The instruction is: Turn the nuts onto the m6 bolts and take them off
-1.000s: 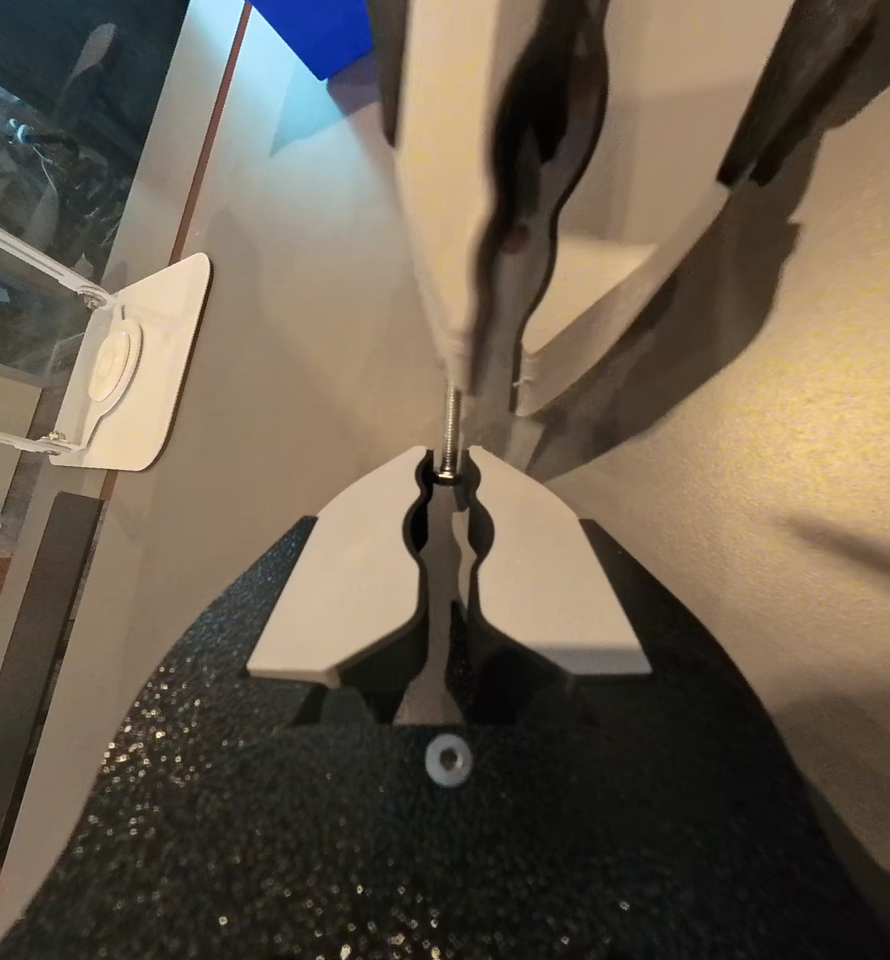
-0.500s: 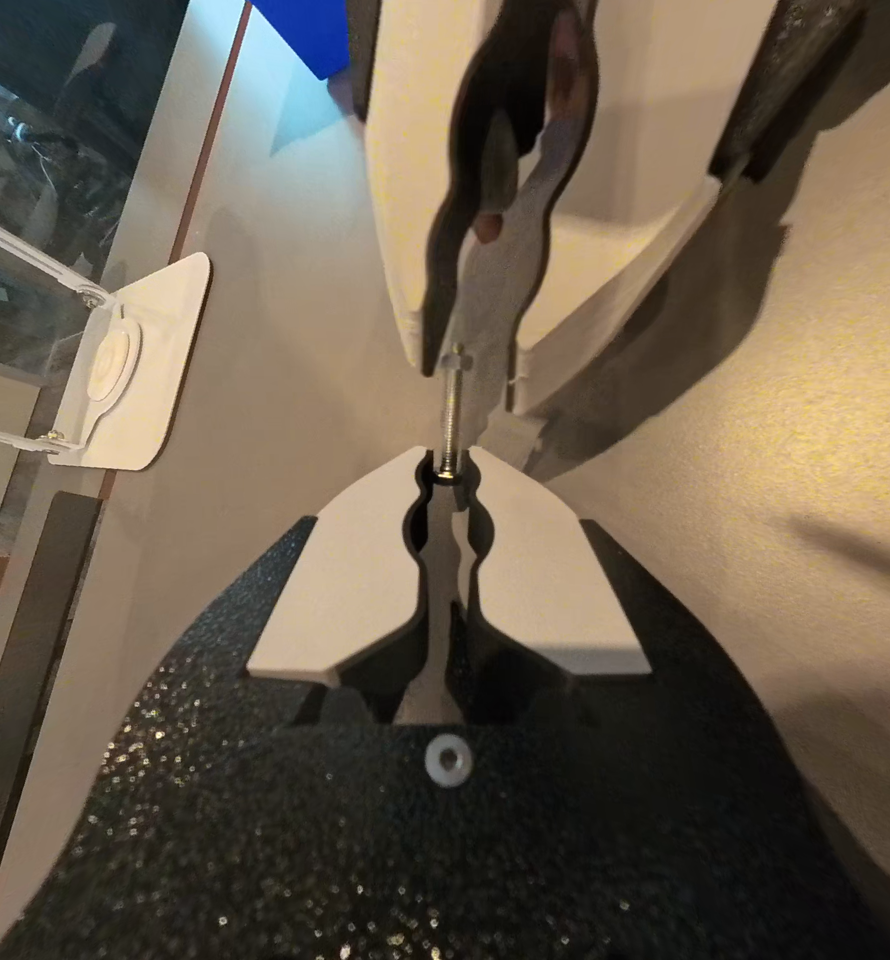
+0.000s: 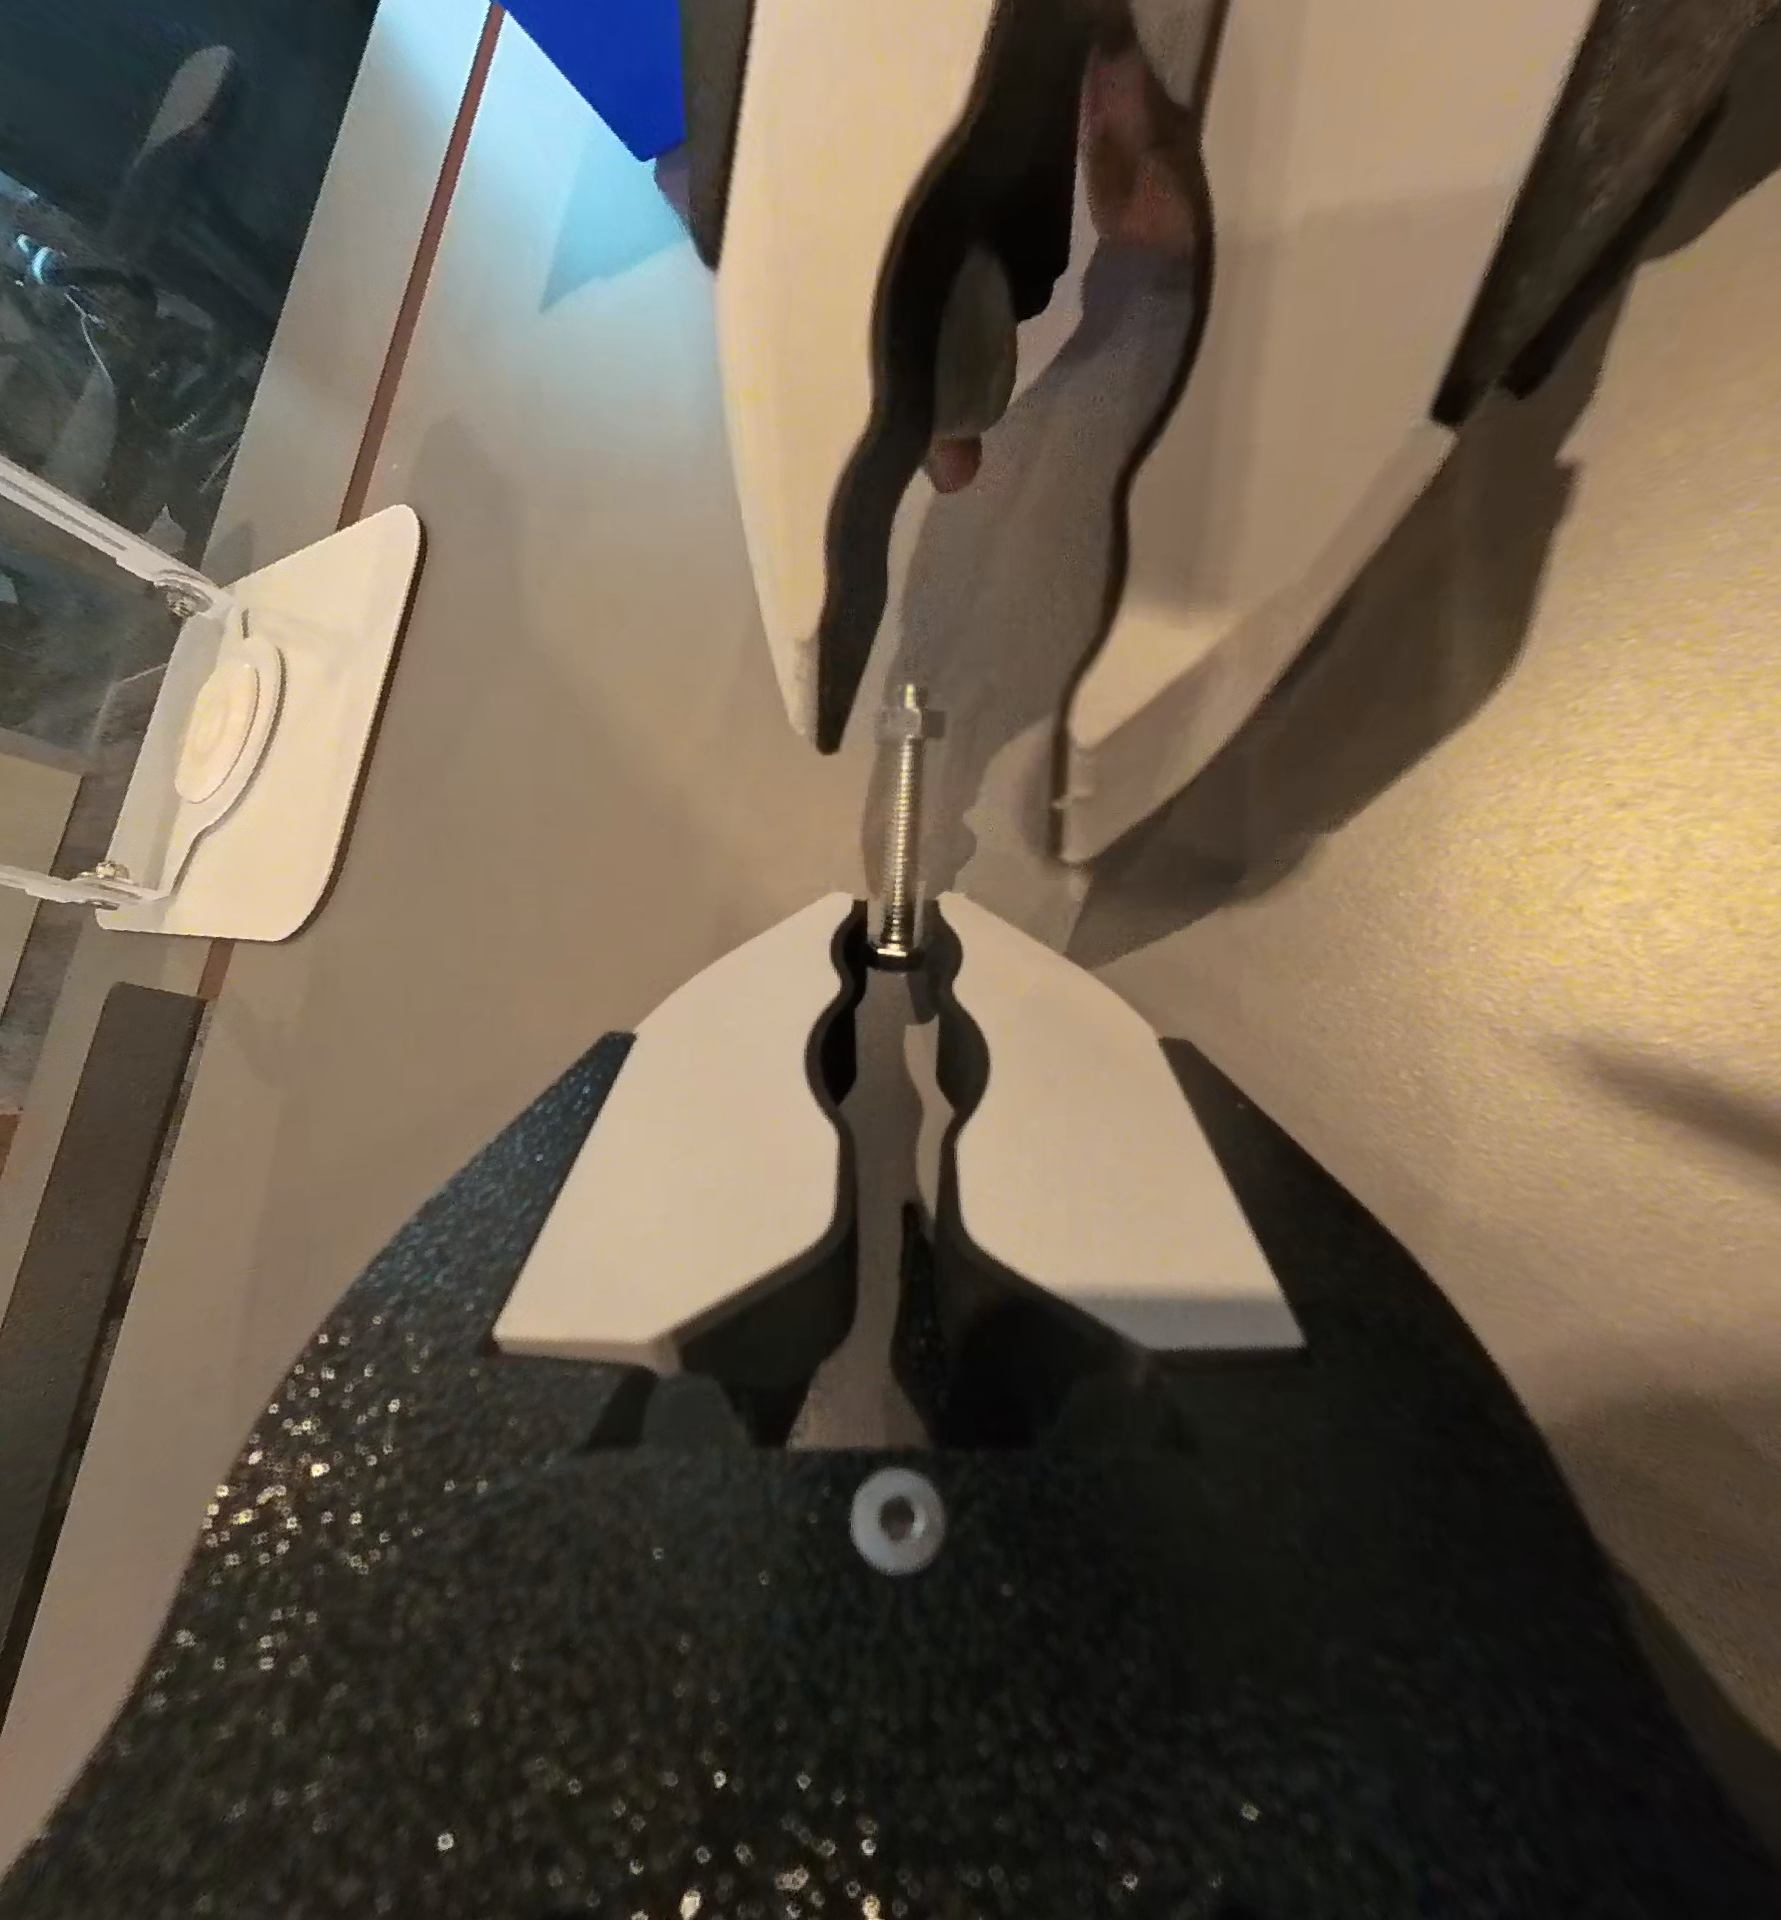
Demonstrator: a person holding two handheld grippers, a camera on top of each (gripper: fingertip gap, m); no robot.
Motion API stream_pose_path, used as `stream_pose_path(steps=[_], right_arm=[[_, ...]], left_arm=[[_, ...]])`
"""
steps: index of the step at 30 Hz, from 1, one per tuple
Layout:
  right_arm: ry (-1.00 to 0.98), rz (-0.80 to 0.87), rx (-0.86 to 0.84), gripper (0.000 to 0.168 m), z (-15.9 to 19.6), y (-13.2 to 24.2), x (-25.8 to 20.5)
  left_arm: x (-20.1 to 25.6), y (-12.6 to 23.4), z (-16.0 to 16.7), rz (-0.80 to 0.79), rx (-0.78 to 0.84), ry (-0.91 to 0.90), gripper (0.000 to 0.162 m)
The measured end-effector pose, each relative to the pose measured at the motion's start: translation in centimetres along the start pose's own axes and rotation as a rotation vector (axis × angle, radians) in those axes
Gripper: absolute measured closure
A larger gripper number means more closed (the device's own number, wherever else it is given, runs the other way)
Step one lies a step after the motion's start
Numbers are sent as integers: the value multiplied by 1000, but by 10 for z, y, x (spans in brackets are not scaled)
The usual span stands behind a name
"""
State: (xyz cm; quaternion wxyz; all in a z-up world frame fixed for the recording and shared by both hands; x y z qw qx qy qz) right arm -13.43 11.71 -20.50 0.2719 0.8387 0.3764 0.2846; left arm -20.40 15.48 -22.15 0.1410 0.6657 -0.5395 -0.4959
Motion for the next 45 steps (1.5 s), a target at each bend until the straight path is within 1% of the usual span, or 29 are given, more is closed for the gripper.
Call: stream_pose_path(steps=[1, 2, 3, 4, 5, 8, 11, 13, 14, 15, 16, 18, 19, 21, 23, 26, 28, 29, 31, 33, 35, 37, 38, 39, 40, 41, 42, 45], right_arm=[[13, -6, -9, 133, 0, -1, -2], [28, -27, -10, 144, 1, 0, -4], [47, -66, 2, 166, 1, 1, -8], [39, -65, 16, 168, 0, 3, -7], [25, -59, 26, 166, 0, 4, -6], [-10, -20, 17, 143, 0, 3, 0], [-1, -6, -19, 133, 2, -1, 0], [8, -6, -28, 133, 2, -2, -1], [6, -18, -23, 138, 2, -1, -2], [0, -48, -4, 148, 2, 2, -2], [-1, -96, 24, 167, 2, 5, -4], [-26, -73, 54, 161, 1, 8, 0], [-29, -45, 54, 153, 1, 8, 2], [-22, -11, 25, 139, 2, 5, 3], [-1, 5, -11, 133, 3, 1, 2], [29, 6, -33, 135, 4, -1, -1], [23, -25, 11, 150, 2, 3, -2], [15, -57, 40, 164, 1, 6, -3], [-20, -32, 60, 157, 0, 8, 2], [-24, 5, 33, 139, 1, 5, 5], [-5, 18, -1, 134, 2, 2, 3], [16, 19, -22, 133, 3, -1, 1], [27, 10, -24, 136, 3, -1, -1], [37, -10, -8, 146, 2, 1, -3], [49, -47, 21, 166, 1, 4, -6], [31, -43, 48, 166, -1, 6, -5], [11, -34, 62, 163, -2, 7, -3], [-24, 9, 38, 142, 1, 5, 4]], left_arm=[[0, 0, 0, 0, 0, -1, 152], [0, 0, 0, -1, -1, -2, 152], [0, 0, 0, -2, -1, -3, 152], [0, 0, 0, -1, -1, -2, 152], [0, 0, 0, 0, 0, 0, 152], [0, 0, 0, 0, 0, -1, 152], [0, 0, 0, 0, 0, -1, 152], [0, 0, 0, 0, 0, -2, 152], [0, 0, 0, -3, 2, -5, 152], [1, 0, -1, -6, 2, -10, 152], [1, 0, 0, -5, -3, -9, 152], [0, 0, 0, 4, 1, 2, 152], [0, 0, 0, 5, 3, 4, 152], [1, 0, 0, 3, 2, 0, 152], [1, 0, 0, 1, 0, -3, 152], [1, 0, -1, 2, 2, -2, 152], [1, 0, -1, -3, 4, -11, 152], [2, 0, -1, -2, -1, -9, 152], [1, 0, 0, 8, 2, 3, 152], [1, 0, 0, 9, 4, 4, 152], [1, 0, -1, 6, 1, -1, 152], [1, -1, 0, 6, 1, 0, 152], [1, -1, -1, 7, 1, 1, 152], [1, -1, -1, 7, 2, 1, 152], [1, -1, 0, 7, 1, 2, 152], [1, -1, 0, 8, 2, 3, 152], [1, -1, 0, 9, 3, 5, 152], [1, -1, -1, 9, 3, 4, 152]])
Point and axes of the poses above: each gripper's, where its closed fingertips meet, y back along the fingers, z out of its underside, x = y × z across the jaws, the point moved 5 cm from there along y, back along the fingers, and after that the axes turned 15 degrees about -x, right-handed, at the moved point
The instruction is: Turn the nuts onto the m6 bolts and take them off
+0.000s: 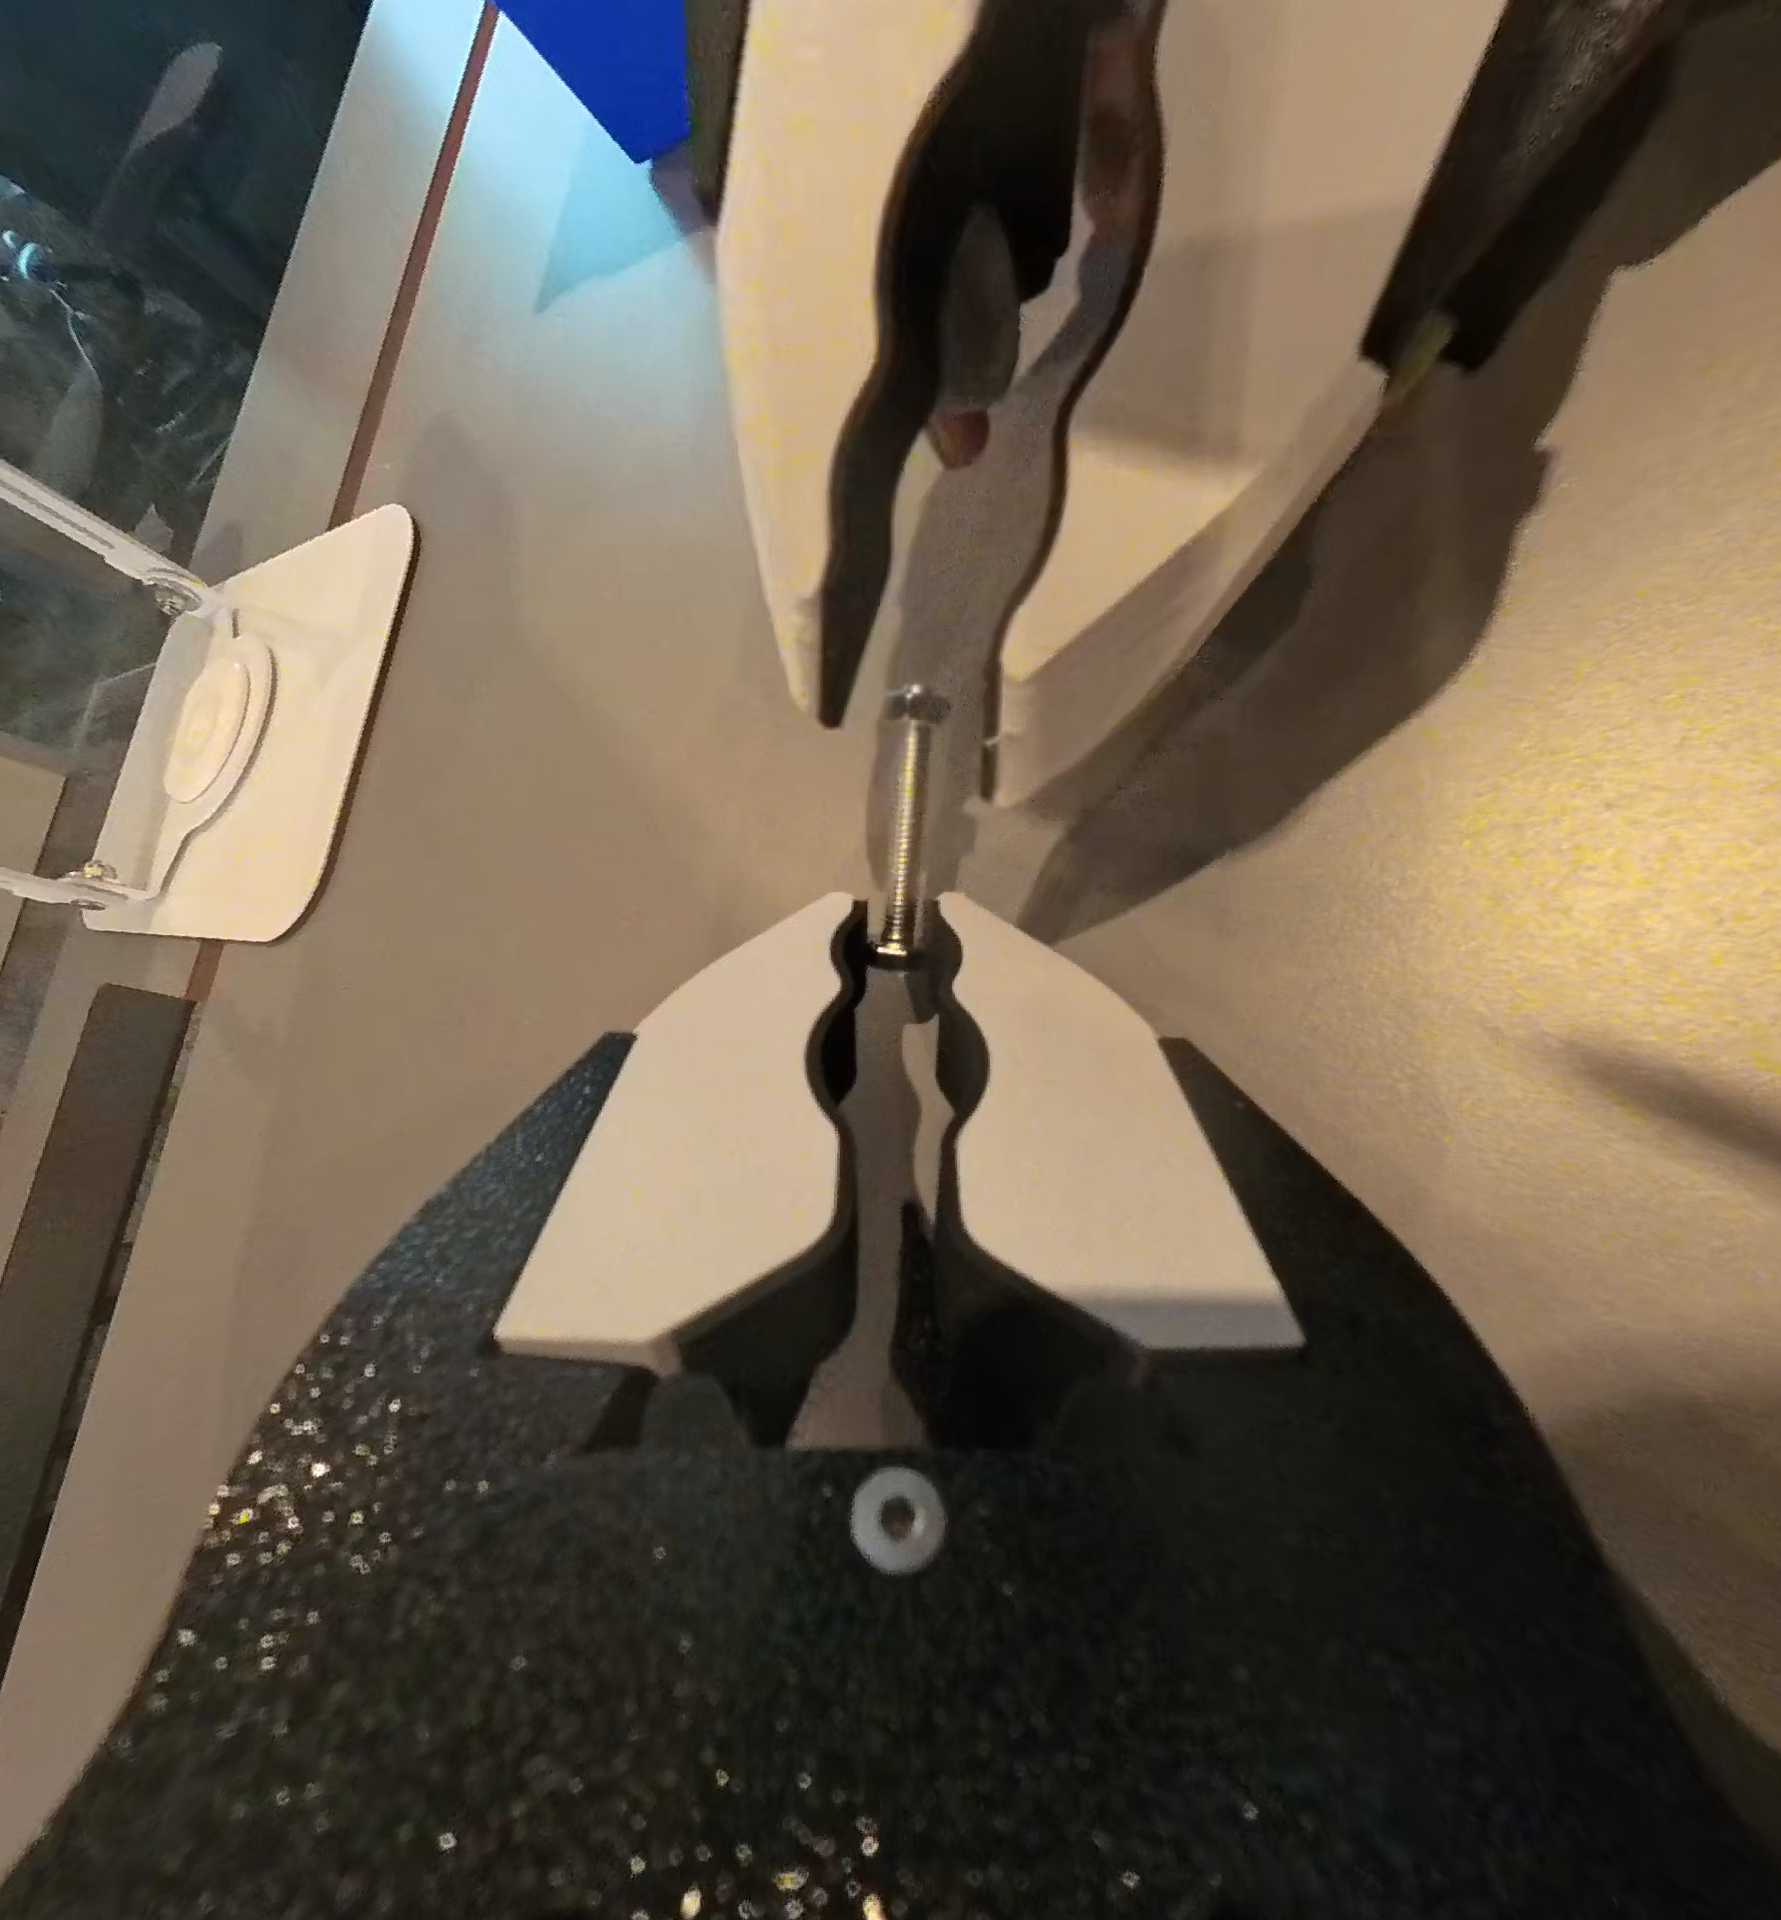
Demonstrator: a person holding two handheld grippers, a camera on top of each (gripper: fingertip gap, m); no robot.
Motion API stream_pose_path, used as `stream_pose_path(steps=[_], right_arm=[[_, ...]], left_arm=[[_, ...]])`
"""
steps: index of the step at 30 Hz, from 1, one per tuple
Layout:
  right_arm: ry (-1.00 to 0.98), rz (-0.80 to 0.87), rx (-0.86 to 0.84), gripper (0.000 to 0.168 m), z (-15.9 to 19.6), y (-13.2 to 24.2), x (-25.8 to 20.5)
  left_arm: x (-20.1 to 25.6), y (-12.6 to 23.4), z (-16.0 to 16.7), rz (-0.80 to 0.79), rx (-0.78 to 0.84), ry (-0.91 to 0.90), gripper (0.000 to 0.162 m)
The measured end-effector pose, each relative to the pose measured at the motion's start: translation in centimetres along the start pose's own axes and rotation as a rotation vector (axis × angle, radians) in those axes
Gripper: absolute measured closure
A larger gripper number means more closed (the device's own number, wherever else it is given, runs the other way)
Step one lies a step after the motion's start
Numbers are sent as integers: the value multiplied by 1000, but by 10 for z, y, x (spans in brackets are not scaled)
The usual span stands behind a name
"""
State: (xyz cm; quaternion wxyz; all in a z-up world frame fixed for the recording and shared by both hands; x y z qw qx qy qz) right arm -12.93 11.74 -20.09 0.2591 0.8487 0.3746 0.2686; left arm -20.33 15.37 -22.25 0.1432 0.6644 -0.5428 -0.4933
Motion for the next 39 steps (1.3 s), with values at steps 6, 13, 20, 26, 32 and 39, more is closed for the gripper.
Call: stream_pose_path(steps=[6, 13, 20, 26, 32, 39], right_arm=[[25, -19, -49, 143, 2, -4, -4], [-16, 3, 0, 145, 2, 1, 2], [24, -79, -5, 168, 2, 2, -6], [-14, 12, -3, 150, 2, 1, 3], [23, -38, -39, 157, 4, -2, -4], [14, -2, -14, 144, 3, 1, 0]], left_arm=[[0, 0, 0, 1, 0, 2, 152], [0, 0, 0, 2, 1, 3, 152], [1, 0, 0, -2, -3, -1, 152], [1, 0, 0, 4, 3, 7, 152], [1, 0, 0, 4, 1, 4, 152], [1, 0, 0, 6, 3, 11, 152]])
Point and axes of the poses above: each gripper's, where its closed fingertips meet, y back along the fingers, z out of its underside, x = y × z across the jaws, the point moved 5 cm from there along y, back along the fingers, and after that the axes turned 15 degrees about -x, right-handed, at the moved point
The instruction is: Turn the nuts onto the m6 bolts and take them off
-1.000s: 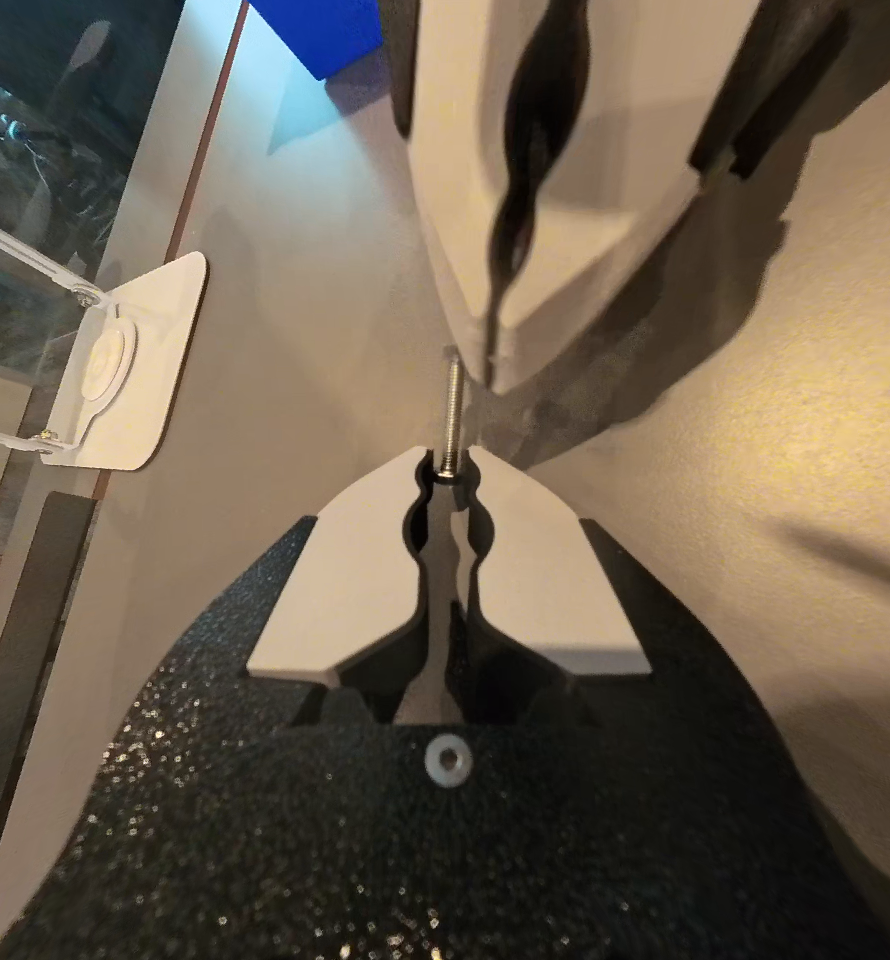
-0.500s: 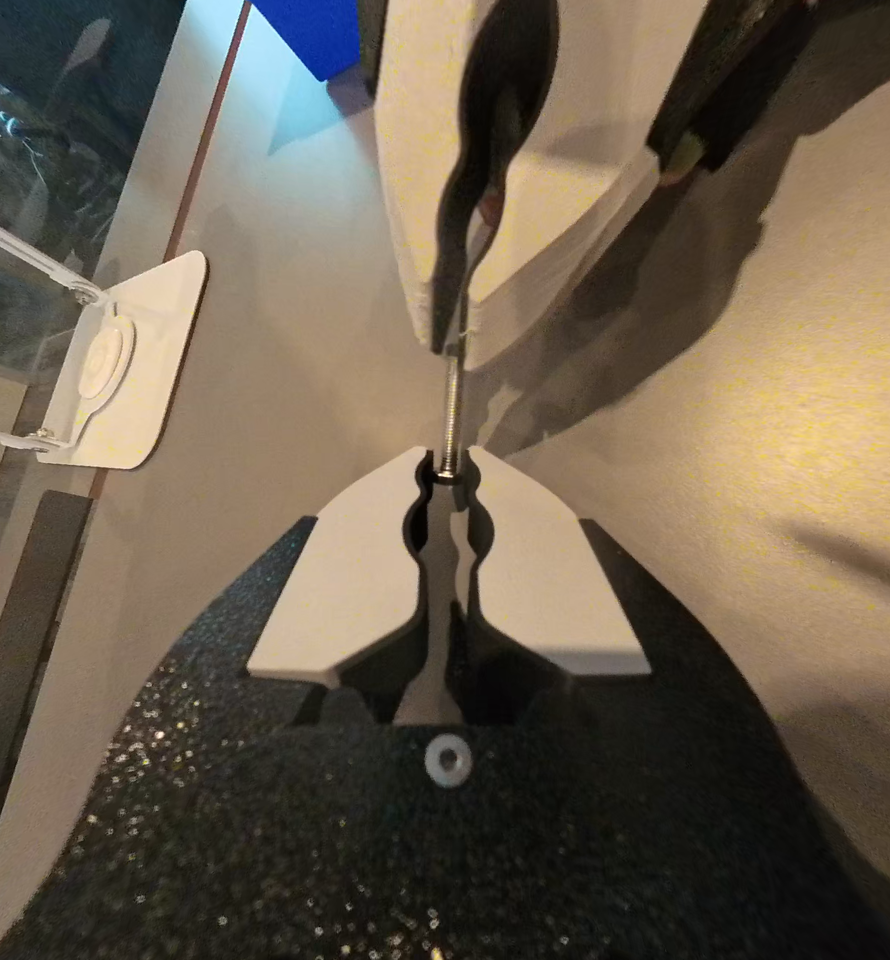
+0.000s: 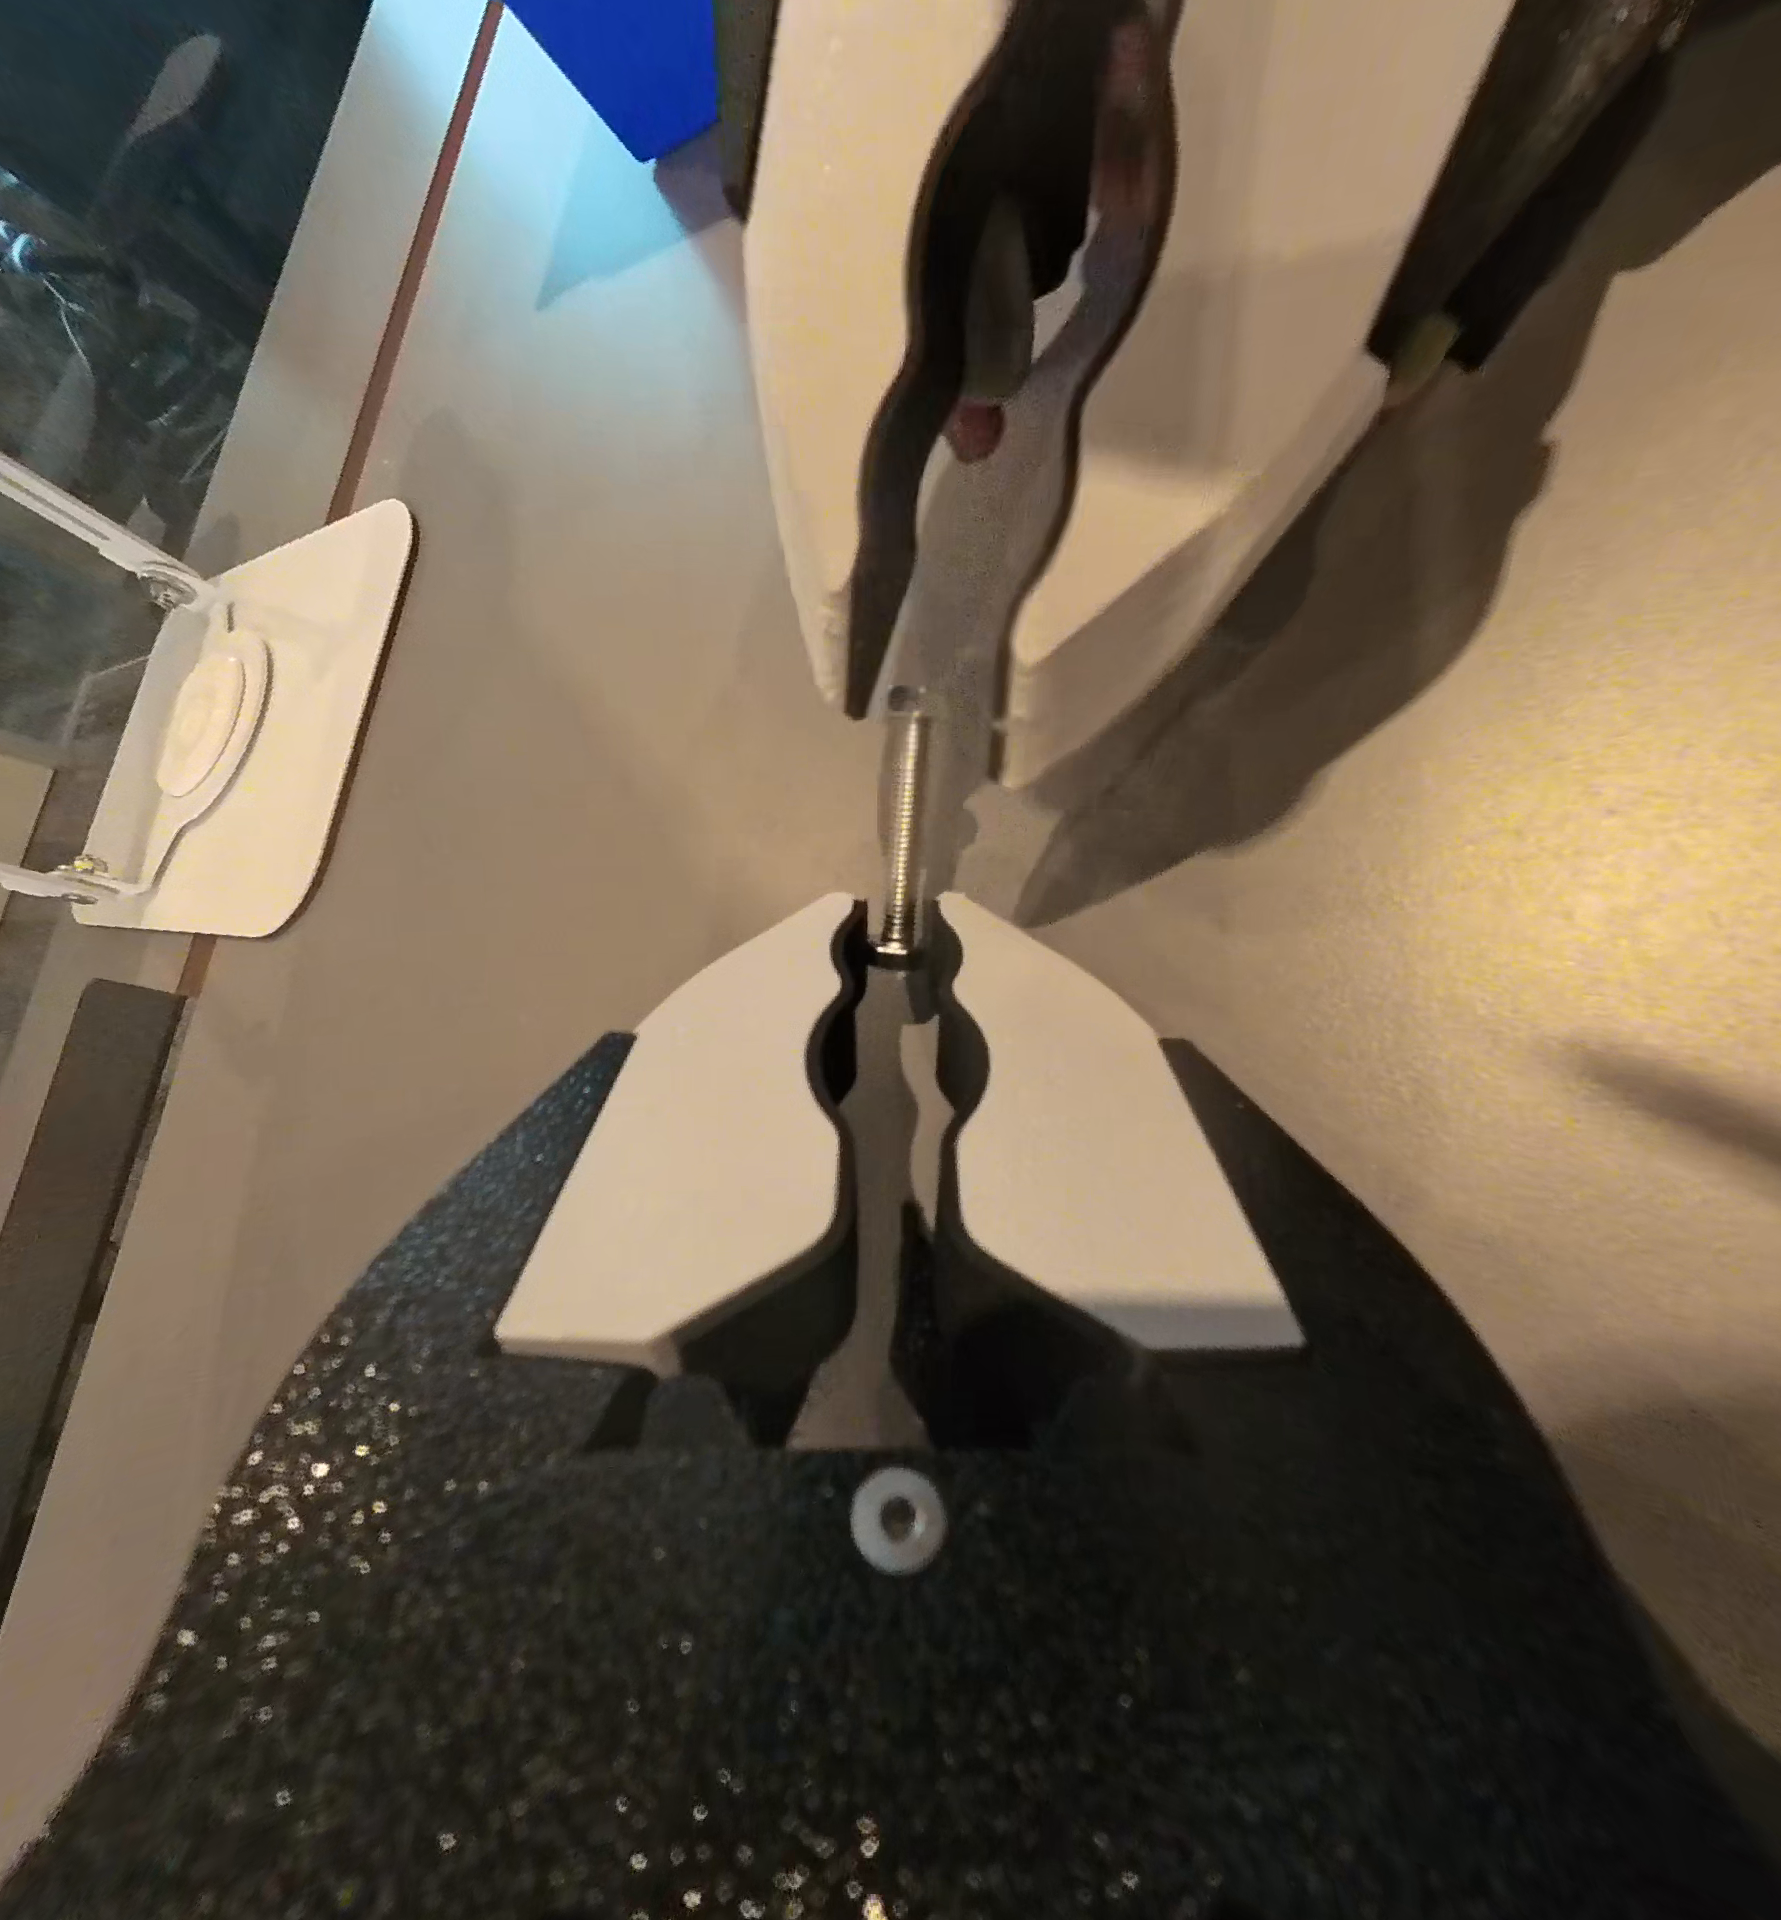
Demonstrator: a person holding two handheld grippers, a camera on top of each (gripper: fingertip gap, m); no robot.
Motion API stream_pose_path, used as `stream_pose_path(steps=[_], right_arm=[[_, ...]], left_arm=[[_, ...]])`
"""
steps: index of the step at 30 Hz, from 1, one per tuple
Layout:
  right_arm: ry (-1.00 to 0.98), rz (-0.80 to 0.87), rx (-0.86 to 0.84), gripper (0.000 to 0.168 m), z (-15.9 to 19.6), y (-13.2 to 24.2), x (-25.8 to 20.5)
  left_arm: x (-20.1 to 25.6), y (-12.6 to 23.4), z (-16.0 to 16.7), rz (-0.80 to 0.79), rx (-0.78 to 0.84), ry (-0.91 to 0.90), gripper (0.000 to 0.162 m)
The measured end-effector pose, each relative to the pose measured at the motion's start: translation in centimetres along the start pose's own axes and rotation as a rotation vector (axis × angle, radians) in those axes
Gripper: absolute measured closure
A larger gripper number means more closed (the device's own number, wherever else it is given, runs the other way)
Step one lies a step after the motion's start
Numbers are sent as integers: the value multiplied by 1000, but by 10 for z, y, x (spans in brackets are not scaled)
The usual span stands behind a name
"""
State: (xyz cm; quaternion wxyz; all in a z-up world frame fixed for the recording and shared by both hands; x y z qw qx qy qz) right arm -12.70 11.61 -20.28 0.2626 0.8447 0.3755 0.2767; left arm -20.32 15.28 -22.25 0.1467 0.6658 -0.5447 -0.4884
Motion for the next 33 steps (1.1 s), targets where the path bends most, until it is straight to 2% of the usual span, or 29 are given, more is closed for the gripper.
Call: stream_pose_path(steps=[4, 5, 6, 9, 13, 16, 17, 19, 20, 22, 27, 30, 33], right_arm=[[7, -35, -33, 143, 2, -2, -3], [7, -82, -30, 155, 2, -1, -7], [1, -110, -23, 159, 2, 0, -8], [-20, -96, 9, 155, 0, 3, -5], [-60, -61, 17, 140, 0, 4, 1], [-54, -59, -2, 139, 1, 2, 1], [-45, -76, -20, 144, 3, 1, -1], [-25, -156, -25, 167, 4, 2, -7], [-34, -164, -13, 168, 3, 4, -7], [-61, -156, 19, 164, 2, 7, -3], [-75, -82, -13, 138, 4, 3, 2], [-42, -87, -48, 139, 6, 0, -2], [-63, -119, -14, 150, 5, 4, -1]], left_arm=[[0, 0, 0, 2, 0, 3, 152], [0, 0, 0, 2, -2, 3, 152], [0, 0, 0, 2, -3, 6, 152], [1, 0, 0, -3, -3, -5, 152], [1, 0, 0, 1, -3, -1, 152], [0, 0, 0, 2, -3, 0, 152], [0, 0, 0, 1, -3, -1, 152], [0, 0, 0, 3, -3, 0, 152], [0, 0, 0, 5, -3, 0, 152], [1, 0, 0, 5, -3, -1, 152], [0, 0, 0, 8, -2, 2, 152], [0, 0, 0, 7, -1, 1, 152], [1, 0, 0, 0, 1, -7, 152]])
Point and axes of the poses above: each gripper's, where its closed fingertips meet, y back along the fingers, z out of its underside, x = y × z across the jaws, the point moved 5 cm from there along y, back along the fingers, and after that the axes turned 15 degrees about -x, right-handed, at the moved point
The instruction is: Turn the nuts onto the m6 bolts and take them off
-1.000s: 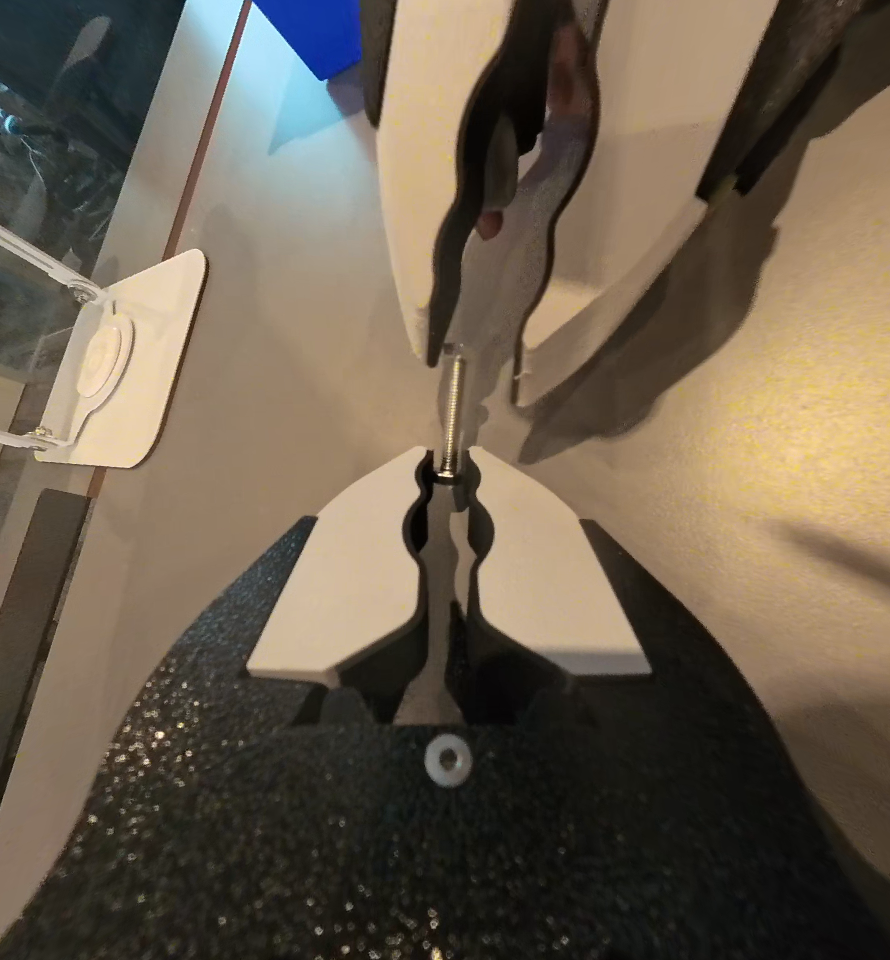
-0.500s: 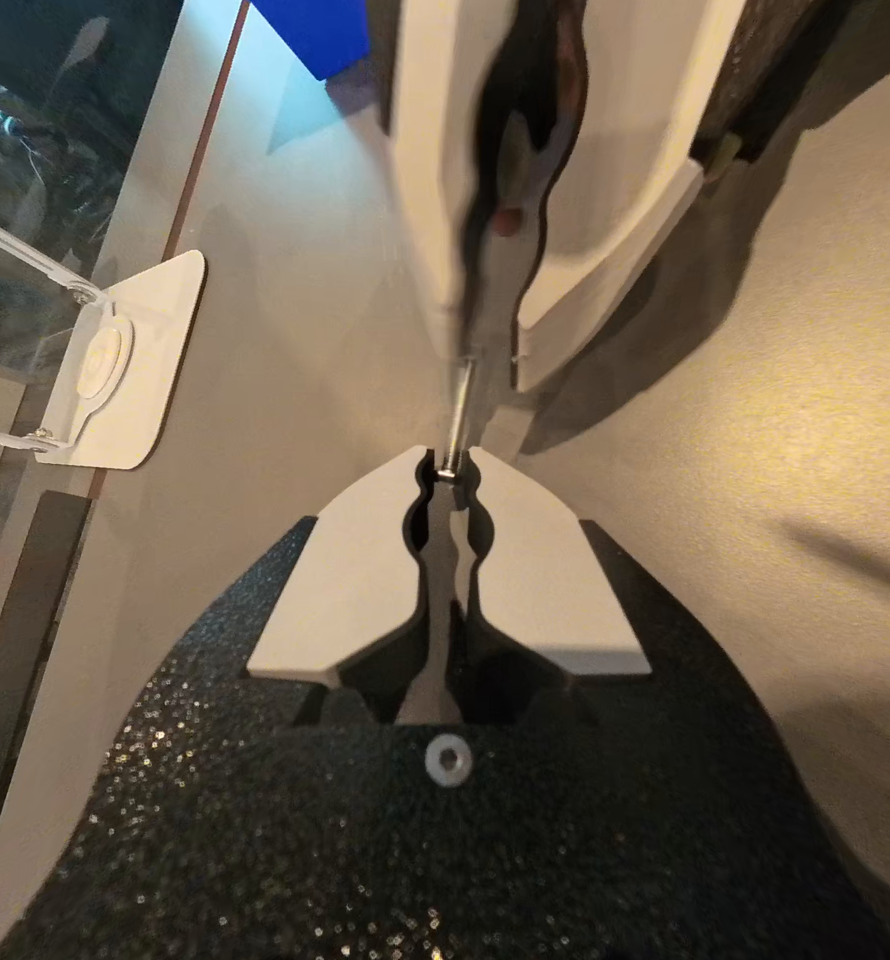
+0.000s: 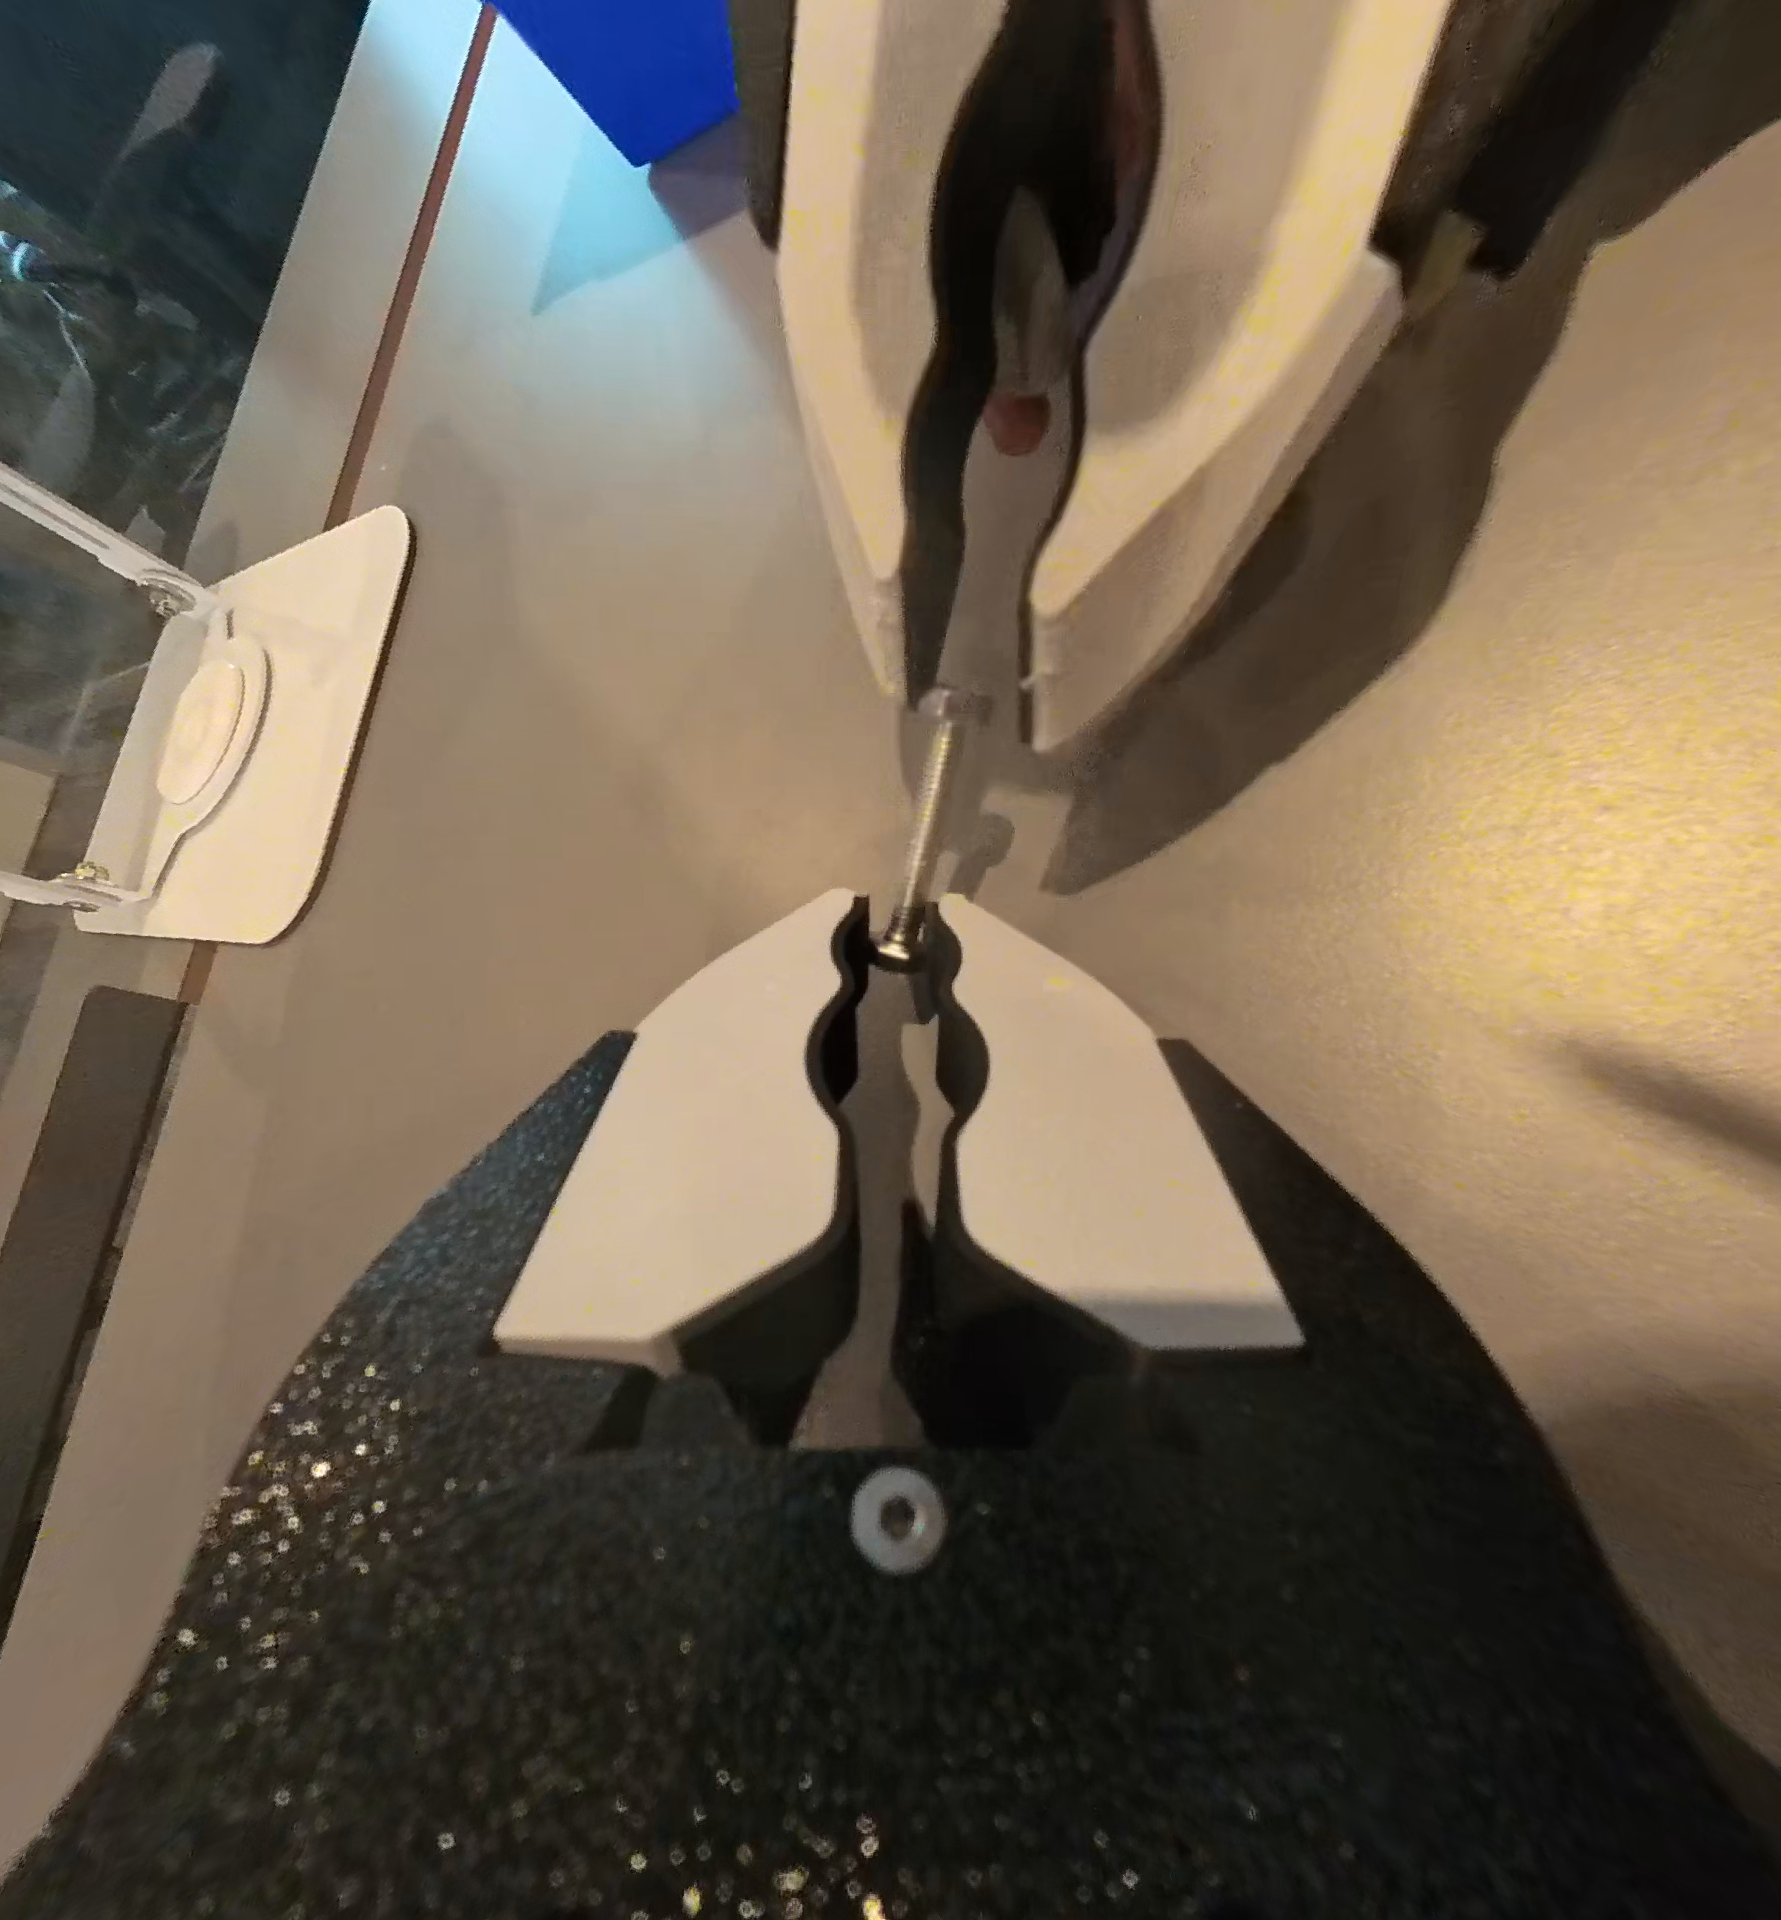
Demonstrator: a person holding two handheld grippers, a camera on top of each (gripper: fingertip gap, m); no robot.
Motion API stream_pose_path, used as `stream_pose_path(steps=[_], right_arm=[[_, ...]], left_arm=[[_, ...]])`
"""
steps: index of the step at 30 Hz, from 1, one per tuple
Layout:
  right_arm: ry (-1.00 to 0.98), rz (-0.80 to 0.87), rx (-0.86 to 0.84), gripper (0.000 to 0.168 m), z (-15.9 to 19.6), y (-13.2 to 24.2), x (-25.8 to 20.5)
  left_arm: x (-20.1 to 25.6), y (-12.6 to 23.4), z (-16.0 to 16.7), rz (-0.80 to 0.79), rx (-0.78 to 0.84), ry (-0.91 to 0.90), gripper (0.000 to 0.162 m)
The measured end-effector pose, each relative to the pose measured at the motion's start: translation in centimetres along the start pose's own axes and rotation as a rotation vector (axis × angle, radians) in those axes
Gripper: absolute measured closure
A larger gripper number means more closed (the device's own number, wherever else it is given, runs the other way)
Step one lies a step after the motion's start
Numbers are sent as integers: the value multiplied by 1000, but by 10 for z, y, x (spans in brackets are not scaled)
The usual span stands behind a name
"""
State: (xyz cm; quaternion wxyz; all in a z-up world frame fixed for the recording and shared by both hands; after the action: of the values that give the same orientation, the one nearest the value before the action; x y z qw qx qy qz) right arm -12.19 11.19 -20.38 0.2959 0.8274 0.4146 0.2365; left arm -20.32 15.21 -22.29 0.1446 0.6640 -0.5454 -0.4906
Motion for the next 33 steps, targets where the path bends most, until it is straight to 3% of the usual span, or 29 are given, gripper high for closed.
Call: stream_pose_path(steps=[8, 23, 33], right_arm=[[33, 45, -32, 141, 1, -4, 0], [41, 12, 21, 143, -5, -2, -6], [154, 114, -21, 140, -7, -2, -10]], left_arm=[[0, 0, 1, 8, -2, 9, 152], [0, 0, 1, 4, -5, 9, 152], [0, 0, 1, 13, -16, 36, 152]])
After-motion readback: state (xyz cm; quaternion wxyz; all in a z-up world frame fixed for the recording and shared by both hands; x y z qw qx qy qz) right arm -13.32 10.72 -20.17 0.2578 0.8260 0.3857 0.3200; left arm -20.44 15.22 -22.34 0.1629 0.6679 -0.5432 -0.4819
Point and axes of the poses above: each gripper's, where its closed fingertips meet, y back along the fingers, z out of its underside, x = y × z across the jaws, the point moved 5 cm from there along y, back along the fingers, and after that the axes turned 15 degrees about -x, right-handed, at the moved point
